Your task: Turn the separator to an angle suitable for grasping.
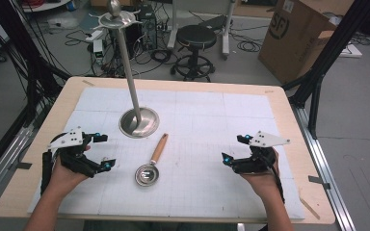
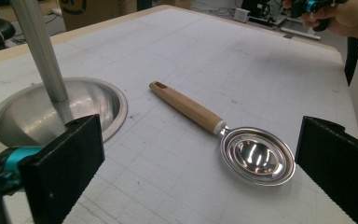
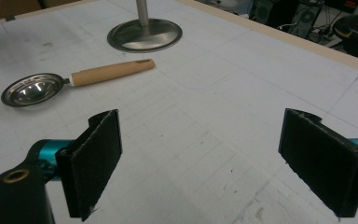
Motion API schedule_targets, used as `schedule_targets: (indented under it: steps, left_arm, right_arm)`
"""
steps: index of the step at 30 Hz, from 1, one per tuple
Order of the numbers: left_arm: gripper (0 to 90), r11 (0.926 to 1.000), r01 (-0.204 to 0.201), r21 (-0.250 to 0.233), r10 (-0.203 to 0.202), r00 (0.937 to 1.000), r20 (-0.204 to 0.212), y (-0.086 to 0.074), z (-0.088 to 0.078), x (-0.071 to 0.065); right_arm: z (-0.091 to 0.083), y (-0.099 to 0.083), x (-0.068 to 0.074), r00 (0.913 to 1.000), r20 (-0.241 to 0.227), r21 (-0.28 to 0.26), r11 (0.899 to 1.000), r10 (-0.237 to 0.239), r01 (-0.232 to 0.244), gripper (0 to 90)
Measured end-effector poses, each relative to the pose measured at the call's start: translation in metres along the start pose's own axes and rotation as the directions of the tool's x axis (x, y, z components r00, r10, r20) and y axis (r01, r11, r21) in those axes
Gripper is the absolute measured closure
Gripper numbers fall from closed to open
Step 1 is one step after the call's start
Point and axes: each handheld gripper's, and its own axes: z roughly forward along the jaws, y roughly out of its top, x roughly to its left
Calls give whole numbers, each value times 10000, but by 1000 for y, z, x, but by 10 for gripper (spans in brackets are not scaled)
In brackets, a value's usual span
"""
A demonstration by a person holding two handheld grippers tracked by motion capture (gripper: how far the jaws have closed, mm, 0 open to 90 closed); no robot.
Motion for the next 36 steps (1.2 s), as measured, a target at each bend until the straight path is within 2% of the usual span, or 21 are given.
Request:
schedule_targets:
  steps: [5,9,15,20,24,25,32,35,36]
  left_arm:
    - [20,9998,52,168,-53,9999,106,0,10,0]
    - [20,9998,172,140,-174,9997,147,1,15,-4]
    - [20,9979,25,645,-42,9997,260,1,23,-12]
    - [20,9976,198,660,-215,9994,255,2,31,-14]
    - [20,9965,178,815,-198,9995,244,4,39,-16]
    - [20,9949,213,985,-236,9995,218,6,44,-16]
    - [20,9905,304,1341,-308,9995,15,11,61,-16]
    - [20,9843,353,1730,-364,9993,34,13,69,-16]
    - [20,9843,353,1730,-364,9993,34,13,69,-16]
  right_arm:
    - [-1,-7,-3,9998,35,79,9998,189,-189,124]
    - [-1,-8,-3,9999,65,141,9999,88,-89,136]
    - [1,-7,-3,9999,32,191,9997,133,-133,136]
    - [2,-8,-5,9999,-17,241,9996,144,-143,136]
    - [1,-8,-7,9997,-55,137,9997,221,-221,136]
    - [1,-8,-7,9997,-71,136,9996,248,-247,137]
    - [1,-8,-8,9997,-24,119,9997,228,-228,137]
    - [2,-8,-7,9998,-22,144,9997,220,-220,138]
    - [2,-8,-7,9998,-22,144,9997,220,-220,138]
